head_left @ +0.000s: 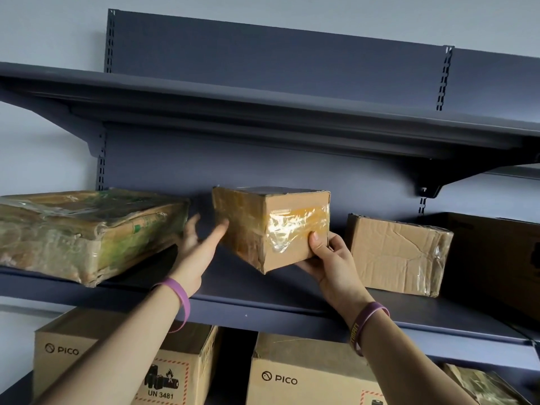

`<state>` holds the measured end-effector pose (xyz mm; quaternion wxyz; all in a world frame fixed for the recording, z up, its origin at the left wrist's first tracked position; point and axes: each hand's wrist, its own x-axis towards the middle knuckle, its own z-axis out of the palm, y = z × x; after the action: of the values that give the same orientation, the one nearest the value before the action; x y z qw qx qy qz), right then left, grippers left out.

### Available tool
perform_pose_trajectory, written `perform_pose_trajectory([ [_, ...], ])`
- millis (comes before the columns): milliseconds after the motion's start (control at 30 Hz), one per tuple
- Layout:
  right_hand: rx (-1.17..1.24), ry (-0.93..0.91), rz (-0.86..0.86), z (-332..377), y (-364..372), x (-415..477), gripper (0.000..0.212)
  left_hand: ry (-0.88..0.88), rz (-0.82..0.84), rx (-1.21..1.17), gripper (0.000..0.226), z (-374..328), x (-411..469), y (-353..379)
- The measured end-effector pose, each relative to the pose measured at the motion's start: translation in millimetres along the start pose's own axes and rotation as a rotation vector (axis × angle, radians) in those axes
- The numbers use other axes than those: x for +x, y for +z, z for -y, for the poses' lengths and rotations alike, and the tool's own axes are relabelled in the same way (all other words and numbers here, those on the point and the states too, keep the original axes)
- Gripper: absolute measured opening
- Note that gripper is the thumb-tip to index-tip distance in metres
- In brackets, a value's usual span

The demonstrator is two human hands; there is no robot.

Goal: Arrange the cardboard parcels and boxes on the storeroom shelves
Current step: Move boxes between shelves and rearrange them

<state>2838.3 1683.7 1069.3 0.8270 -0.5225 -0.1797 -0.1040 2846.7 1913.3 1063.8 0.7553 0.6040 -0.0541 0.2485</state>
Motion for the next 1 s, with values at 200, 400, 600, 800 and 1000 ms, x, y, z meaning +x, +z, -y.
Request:
perform_pose_trajectory([
  [200, -0.057, -0.043, -0.023, -2.7, -3.3, 3.5, 0.045, 0.059, 0.376, 0.109, 0.100, -5.9, -7.4, 2.5],
  [400, -0.259, -0.074, 0.054, -8.7, -3.1, 5.6, 0.063, -0.016, 0.531, 0.207, 0.115, -2.0, -7.7, 2.8],
  [600, -0.289, -0.104, 0.136, -14.9, -4.1, 8.2, 0.048, -0.124, 0.338, 0.006, 0.072, -4.9, -6.0, -4.4],
  [800, -0.313, -0.054, -0.125, -16.9, -8.6, 16.9, 0.083, -0.218, 0.275, -0.250, 0.026, -10.0, -5.1, -2.0],
  [1000, -0.140, 0.101, -0.155, -11.0, -15.2, 16.3, 0.078, -0.254, 0.266, -0.352, 0.049, -12.4, -6.7, -2.6],
])
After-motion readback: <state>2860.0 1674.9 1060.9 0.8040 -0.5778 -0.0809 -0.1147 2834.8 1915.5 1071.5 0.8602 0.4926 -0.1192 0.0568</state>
